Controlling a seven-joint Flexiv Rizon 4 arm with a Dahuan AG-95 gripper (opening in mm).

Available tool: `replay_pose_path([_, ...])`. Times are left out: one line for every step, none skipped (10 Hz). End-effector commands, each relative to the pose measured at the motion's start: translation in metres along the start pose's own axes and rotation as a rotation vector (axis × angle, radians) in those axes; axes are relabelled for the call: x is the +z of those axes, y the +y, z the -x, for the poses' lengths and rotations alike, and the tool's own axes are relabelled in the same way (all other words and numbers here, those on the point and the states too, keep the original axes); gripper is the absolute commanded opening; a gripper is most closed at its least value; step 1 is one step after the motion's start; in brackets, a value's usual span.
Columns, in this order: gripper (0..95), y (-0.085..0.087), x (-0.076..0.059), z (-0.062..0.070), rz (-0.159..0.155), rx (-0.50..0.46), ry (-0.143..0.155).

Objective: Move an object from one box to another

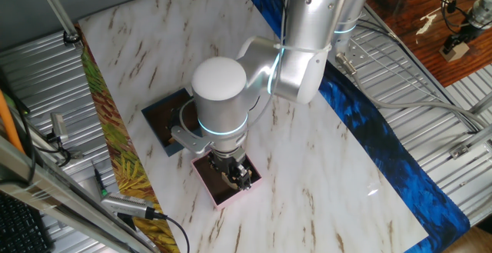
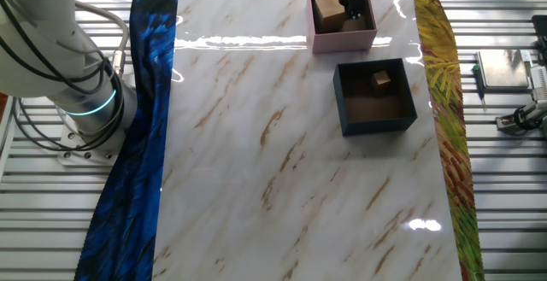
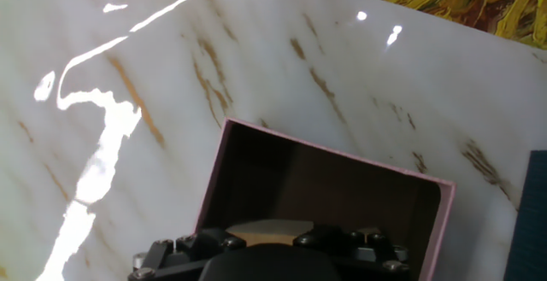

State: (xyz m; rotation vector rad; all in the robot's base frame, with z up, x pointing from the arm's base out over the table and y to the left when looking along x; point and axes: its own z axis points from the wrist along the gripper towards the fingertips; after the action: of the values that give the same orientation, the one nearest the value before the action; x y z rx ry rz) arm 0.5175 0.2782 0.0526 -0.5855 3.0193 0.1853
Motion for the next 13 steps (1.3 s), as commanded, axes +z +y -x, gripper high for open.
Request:
replay_pose_path([76.0,0.0007,-0.0013,-0.0009,-0.002,-0.004,0.002])
replay_pose_path([76.0,0.0007,-0.0013,-0.0009,-0.006,-0.008,0.005])
replay_pose_path([76.0,0.0007,-0.0013,-0.0009,-0.006,-0.01,0.007])
replay_pose_path([76.0,0.0007,-0.0013,-0.0009,-0.007,-0.012,0.008])
replay_pose_path([76.0,0.0007,-0.0013,-0.0009,-0.01,-0.014,0.009])
replay_pose_path([76.0,0.0007,-0.0013,-0.0009,-0.01,-0.015,0.008])
replay_pose_path([76.0,0.0007,-0.0013,-0.0009,-0.009,-0.018,0.008])
replay_pose_path([76.0,0.0007,-0.0013,-0.0009,-0.008,-0.019,0.005])
replay_pose_path([76.0,0.0007,-0.0013,-0.0009,-0.008,-0.016,0.004])
replay_pose_path([76.0,0.0007,-0.0013,-0.0009,-0.007,-0.016,0.002])
replay_pose_path([76.0,0.0007,-0.0013,-0.0009,-0.006,-0.017,-0.001])
replay_pose_path([76.0,0.0007,-0.0013,-0.0009,-0.006,-0.017,-0.001])
replay_pose_path([76.0,0.0007,-0.0013,-0.0009,-0.006,-0.018,0.001])
